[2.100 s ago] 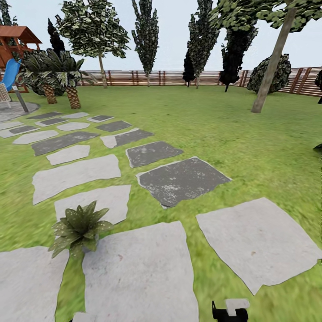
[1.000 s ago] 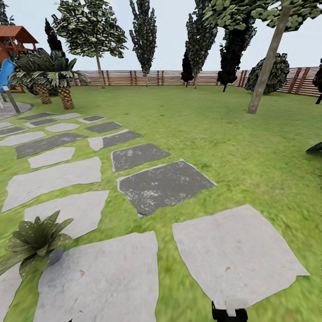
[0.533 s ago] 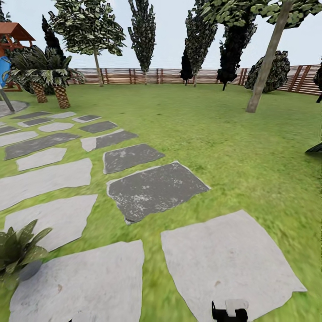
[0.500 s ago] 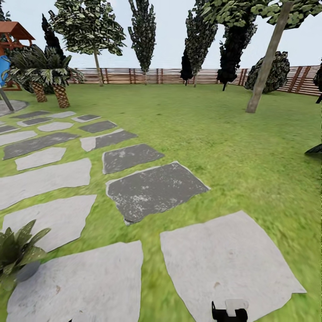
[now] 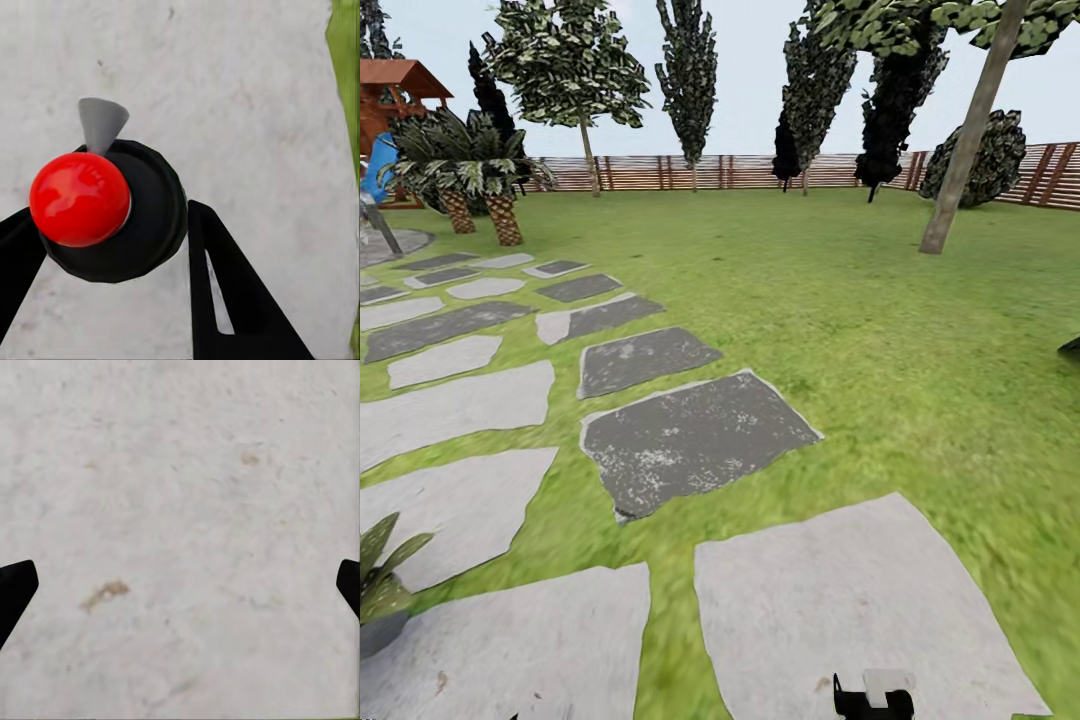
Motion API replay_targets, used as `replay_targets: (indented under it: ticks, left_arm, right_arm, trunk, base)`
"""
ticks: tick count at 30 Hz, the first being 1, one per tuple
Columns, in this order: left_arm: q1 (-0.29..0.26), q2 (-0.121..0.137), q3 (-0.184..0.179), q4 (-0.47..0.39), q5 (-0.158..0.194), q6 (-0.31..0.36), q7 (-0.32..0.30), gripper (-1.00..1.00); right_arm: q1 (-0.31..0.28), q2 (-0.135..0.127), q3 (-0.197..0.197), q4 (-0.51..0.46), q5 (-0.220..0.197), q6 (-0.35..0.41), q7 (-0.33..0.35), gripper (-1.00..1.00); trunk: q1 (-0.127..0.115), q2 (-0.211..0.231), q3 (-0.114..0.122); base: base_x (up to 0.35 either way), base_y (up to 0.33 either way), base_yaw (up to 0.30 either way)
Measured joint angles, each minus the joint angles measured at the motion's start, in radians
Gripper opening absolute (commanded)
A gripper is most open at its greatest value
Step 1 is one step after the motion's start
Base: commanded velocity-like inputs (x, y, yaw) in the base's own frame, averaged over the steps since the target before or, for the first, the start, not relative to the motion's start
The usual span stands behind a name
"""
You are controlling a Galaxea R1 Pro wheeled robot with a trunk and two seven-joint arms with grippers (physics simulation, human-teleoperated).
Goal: Pick up the pesticide atomizer in the garden and spray insectifuge to fully cover both potted plants in the garden.
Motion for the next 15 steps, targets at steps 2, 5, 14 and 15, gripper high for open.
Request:
replay_targets:
  ticks: [2, 5, 14, 15]
  left_arm:
    - [0.0, 0.0, -0.001, 0.0, 0.0, 0.0, 0.0, -1.0]
    - [0.0, 0.0, 0.0, 0.0, 0.0, 0.0, 0.0, -1.0]
    - [0.0, 0.0, -0.001, 0.0, 0.0, 0.0, 0.0, -1.0]
    - [0.0, 0.0, 0.0, 0.0, 0.0, 0.0, 0.0, -1.0]
  right_arm:
    - [0.0, 0.0, 0.0, 0.0, 0.0, 0.0, 0.0, 1.0]
    - [0.0, 0.0, 0.0, 0.0, 0.0, 0.0, 0.0, 1.0]
    - [0.0, 0.0, -0.001, 0.0, -0.001, 0.0, 0.0, 1.0]
    - [0.0, 0.0, 0.0, 0.0, 0.0, 0.0, 0.0, 1.0]
  trunk:
    - [0.0, 0.0, 0.0]
    - [0.0, 0.0, 0.0]
    - [0.0, 0.0, 0.0]
    - [0.0, 0.0, 0.0]
  base:
    - [0.224, -0.27, 0.267]
    - [0.229, -0.264, 0.274]
    - [0.311, -0.133, 0.278]
    - [0.333, -0.093, 0.279]
